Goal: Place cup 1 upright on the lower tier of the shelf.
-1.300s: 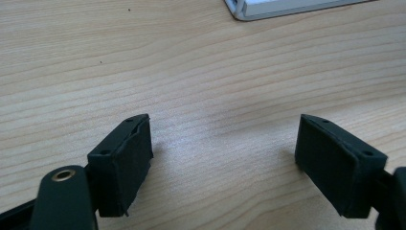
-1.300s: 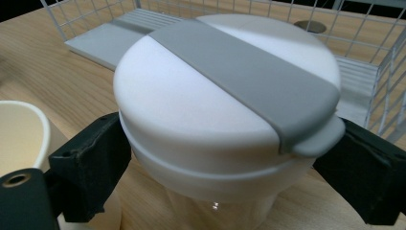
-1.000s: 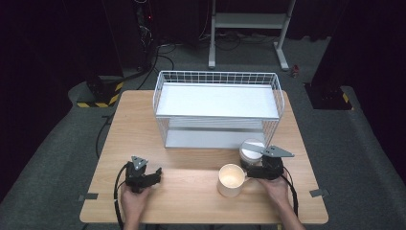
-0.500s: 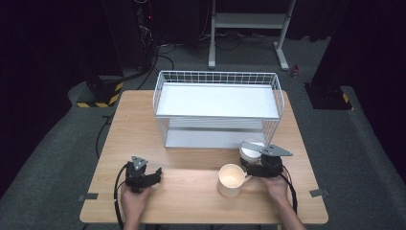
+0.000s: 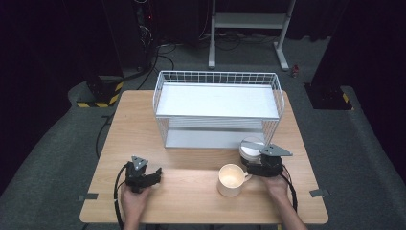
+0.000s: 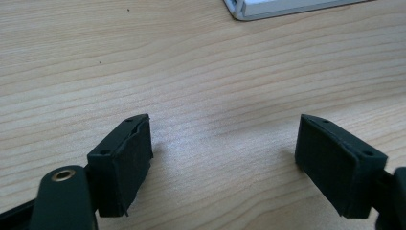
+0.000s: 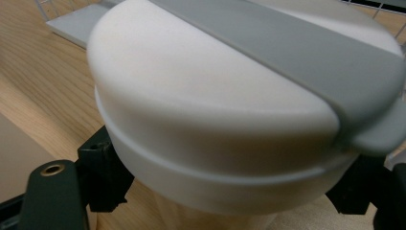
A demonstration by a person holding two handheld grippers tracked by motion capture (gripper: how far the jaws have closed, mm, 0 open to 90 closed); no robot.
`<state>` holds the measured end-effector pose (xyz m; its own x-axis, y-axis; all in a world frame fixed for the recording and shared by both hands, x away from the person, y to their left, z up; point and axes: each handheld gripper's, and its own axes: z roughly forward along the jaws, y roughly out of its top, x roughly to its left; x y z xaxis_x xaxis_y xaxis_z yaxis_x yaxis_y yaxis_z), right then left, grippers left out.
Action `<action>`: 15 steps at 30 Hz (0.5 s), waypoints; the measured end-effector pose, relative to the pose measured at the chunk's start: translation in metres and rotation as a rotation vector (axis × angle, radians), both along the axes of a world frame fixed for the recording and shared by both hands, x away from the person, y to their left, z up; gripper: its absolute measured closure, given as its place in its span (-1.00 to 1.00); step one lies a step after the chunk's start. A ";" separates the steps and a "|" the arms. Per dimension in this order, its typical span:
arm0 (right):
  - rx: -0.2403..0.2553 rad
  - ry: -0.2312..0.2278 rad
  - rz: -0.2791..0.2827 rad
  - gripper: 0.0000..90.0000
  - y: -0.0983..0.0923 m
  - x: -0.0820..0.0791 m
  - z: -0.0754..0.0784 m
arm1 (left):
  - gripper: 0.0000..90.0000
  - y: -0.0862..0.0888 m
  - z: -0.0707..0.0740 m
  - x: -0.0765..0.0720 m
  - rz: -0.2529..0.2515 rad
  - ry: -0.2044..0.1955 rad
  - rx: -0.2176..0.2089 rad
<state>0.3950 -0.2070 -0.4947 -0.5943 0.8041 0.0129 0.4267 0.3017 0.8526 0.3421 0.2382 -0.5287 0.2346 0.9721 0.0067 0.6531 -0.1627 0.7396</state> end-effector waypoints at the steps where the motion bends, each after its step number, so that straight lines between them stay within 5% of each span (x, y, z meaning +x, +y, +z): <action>1: -0.004 -0.005 0.004 -0.59 0.000 0.001 0.000 | -0.55 0.000 0.000 0.000 0.000 0.000 0.000; 15: 0.001 -0.016 -0.001 -0.59 -0.001 0.002 0.001 | -0.55 0.000 0.000 0.000 0.000 0.000 0.000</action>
<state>0.3969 -0.2084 -0.4936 -0.5933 0.8050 0.0044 0.4133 0.2999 0.8598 0.3421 0.2382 -0.5287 0.2347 0.9720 0.0067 0.6531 -0.1628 0.7395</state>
